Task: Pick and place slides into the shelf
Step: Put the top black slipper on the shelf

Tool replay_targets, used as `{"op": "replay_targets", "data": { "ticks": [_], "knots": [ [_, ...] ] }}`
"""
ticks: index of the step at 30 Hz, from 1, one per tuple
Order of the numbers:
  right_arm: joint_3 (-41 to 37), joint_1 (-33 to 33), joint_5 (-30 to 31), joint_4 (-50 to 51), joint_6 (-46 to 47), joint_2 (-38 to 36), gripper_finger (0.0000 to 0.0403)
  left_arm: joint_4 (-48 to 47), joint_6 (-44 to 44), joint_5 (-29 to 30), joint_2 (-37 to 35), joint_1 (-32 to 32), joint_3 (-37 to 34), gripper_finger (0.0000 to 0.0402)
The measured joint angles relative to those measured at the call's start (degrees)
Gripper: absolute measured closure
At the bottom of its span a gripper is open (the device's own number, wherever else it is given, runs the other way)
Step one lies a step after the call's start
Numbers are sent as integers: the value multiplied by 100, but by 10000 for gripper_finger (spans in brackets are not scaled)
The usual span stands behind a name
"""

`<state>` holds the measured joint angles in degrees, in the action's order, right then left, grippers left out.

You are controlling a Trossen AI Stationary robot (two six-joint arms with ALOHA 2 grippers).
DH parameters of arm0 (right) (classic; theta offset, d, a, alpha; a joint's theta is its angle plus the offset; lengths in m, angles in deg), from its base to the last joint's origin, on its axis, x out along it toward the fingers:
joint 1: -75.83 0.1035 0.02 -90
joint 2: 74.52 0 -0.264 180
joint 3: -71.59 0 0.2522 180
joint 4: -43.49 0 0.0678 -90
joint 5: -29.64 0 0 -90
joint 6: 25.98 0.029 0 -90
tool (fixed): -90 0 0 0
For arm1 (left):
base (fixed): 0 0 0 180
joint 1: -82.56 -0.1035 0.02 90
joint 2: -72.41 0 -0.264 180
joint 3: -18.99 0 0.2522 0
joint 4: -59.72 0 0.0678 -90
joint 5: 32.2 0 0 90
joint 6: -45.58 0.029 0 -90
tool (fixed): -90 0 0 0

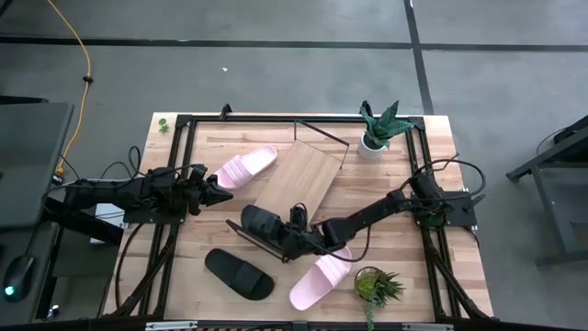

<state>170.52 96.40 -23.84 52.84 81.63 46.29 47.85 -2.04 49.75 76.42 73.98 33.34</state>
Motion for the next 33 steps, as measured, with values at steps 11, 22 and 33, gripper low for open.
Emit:
{"op": "replay_targets", "data": {
  "ticks": [11,22,33],
  "knots": [
    [1075,-69,-310,2164,64,-4,327,9,92,-53,0,-2,0,401],
    [1198,-150,-871,2344,300,-2,327,13,92,-55,0,0,2,401],
    [1198,-180,-1070,2388,470,-2,327,13,90,-57,0,0,1,401]
  ]
}}
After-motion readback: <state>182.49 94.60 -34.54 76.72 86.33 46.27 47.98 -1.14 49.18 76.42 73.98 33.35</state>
